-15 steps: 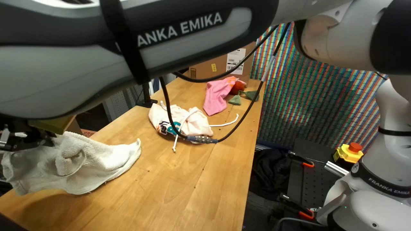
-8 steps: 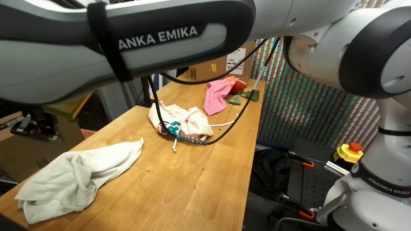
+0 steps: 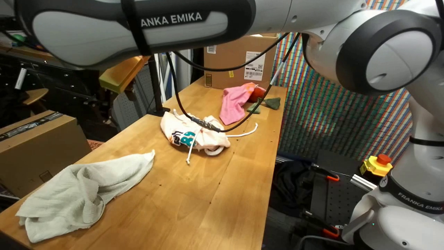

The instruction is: Spread and clothes on the table

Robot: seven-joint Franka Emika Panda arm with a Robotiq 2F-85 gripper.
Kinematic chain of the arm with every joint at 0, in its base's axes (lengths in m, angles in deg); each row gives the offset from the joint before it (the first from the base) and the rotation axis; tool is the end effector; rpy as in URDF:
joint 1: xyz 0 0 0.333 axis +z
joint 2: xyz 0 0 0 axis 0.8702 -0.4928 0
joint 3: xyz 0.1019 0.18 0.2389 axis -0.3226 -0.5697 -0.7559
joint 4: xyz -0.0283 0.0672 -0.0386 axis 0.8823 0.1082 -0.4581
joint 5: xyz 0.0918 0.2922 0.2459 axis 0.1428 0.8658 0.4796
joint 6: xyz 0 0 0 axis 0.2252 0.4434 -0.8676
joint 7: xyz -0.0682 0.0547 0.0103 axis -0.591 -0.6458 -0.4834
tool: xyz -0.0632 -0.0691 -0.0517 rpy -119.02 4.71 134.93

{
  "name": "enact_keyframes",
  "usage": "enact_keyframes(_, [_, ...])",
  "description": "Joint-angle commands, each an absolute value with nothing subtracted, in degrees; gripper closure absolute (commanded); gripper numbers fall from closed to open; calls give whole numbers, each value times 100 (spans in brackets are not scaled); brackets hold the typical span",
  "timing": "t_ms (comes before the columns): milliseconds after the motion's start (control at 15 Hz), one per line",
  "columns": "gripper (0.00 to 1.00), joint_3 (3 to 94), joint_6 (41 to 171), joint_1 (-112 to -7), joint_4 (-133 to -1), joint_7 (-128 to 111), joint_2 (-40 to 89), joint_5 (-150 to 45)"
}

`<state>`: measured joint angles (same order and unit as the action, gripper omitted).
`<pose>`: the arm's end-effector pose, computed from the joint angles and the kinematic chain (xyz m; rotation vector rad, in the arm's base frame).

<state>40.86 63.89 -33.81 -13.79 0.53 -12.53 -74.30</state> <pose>0.7051 0.3342 0.4192 2.7568 0.3975 0.1928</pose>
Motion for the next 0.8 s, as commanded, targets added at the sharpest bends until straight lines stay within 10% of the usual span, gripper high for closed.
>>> enact_keyframes(0, [0,4030,6012,-3825,-1473,-14,-1114,-7126])
enact_keyframes(733, [0,3728,6496,-4999,-2888,-969,-697,-6733])
